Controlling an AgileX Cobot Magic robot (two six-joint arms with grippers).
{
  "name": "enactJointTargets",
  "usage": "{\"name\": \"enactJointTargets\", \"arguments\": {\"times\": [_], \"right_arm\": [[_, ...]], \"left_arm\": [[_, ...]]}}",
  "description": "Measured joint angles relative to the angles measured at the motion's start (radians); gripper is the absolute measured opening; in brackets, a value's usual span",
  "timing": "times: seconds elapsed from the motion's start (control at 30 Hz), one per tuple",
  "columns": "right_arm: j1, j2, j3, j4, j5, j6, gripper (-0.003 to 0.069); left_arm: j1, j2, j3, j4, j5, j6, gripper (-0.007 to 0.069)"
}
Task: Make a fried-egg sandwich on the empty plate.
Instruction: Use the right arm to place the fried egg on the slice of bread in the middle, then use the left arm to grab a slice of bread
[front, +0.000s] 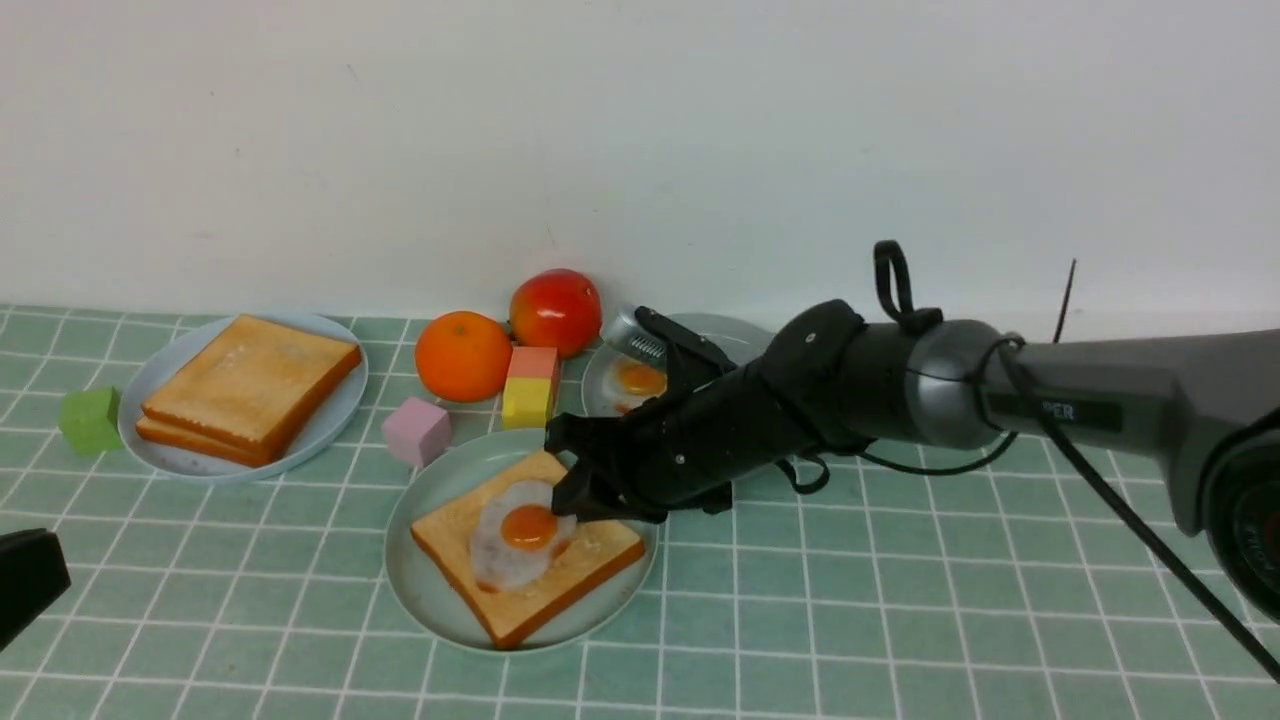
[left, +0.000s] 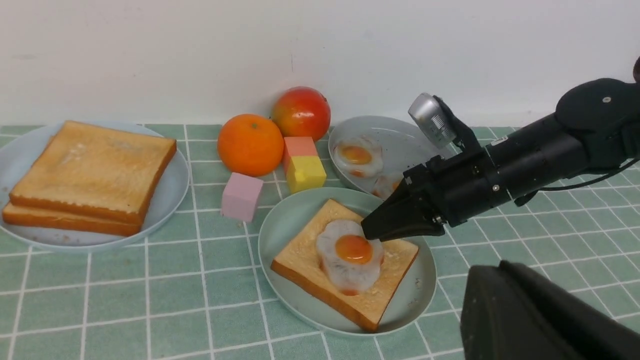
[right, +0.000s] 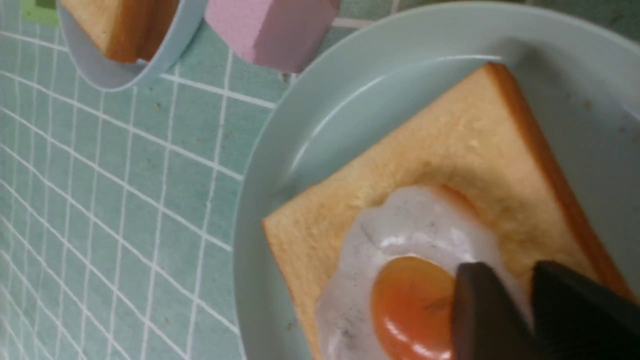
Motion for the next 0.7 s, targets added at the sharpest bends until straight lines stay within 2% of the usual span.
{"name": "enactJointTargets", "arguments": {"times": [0.03,0.07,0.1,0.13,0.17,0.23,0.3,0.37,0.5,0.6,0.7], "right_arm": [[0.0,-0.001,0.0,0.0,0.0,0.0,0.0228],[-0.007,-0.011,0.0,-0.001,0.015,-0.002,0.0299],[-0.016,-0.022,0.0,-0.01,0.033,-0.003,0.034],[-0.016,-0.025,0.0,-0.01,0.036,-0.004,0.0347],[-0.037,-0.051,0.001,-0.035,0.072,-0.007,0.0388],[-0.072,-0.117,0.003,-0.112,0.162,-0.009,0.0414],[-0.101,-0.184,0.003,-0.202,0.252,-0.002,0.0409],[-0.117,-0.282,0.003,-0.326,0.382,0.025,0.0376],[-0.111,-0.487,0.014,-0.591,0.593,0.102,0.0247],[-0.107,-0.631,0.045,-0.727,0.655,0.169,0.0147],[-0.107,-0.751,0.077,-0.803,0.665,0.223,0.0093]], "left_arm": [[0.0,0.0,0.0,0.0,0.0,0.0,-0.0003],[0.0,0.0,0.0,-0.004,0.001,-0.009,-0.0003],[0.0,0.0,0.0,-0.01,0.001,-0.015,-0.0003],[0.0,0.0,0.0,-0.014,0.001,-0.016,-0.0003],[0.0,0.002,0.0,-0.028,0.001,-0.021,-0.0003],[0.0,0.025,0.0,-0.045,0.005,-0.018,-0.0001],[0.0,0.063,0.0,-0.054,0.021,0.002,-0.0001],[0.0,0.134,0.0,-0.061,0.034,0.023,-0.0001],[0.0,0.324,-0.033,-0.092,0.039,0.042,-0.0001],[0.0,0.472,-0.107,-0.095,0.035,0.049,-0.0001],[0.0,0.618,-0.212,-0.092,0.04,0.074,0.0]]}}
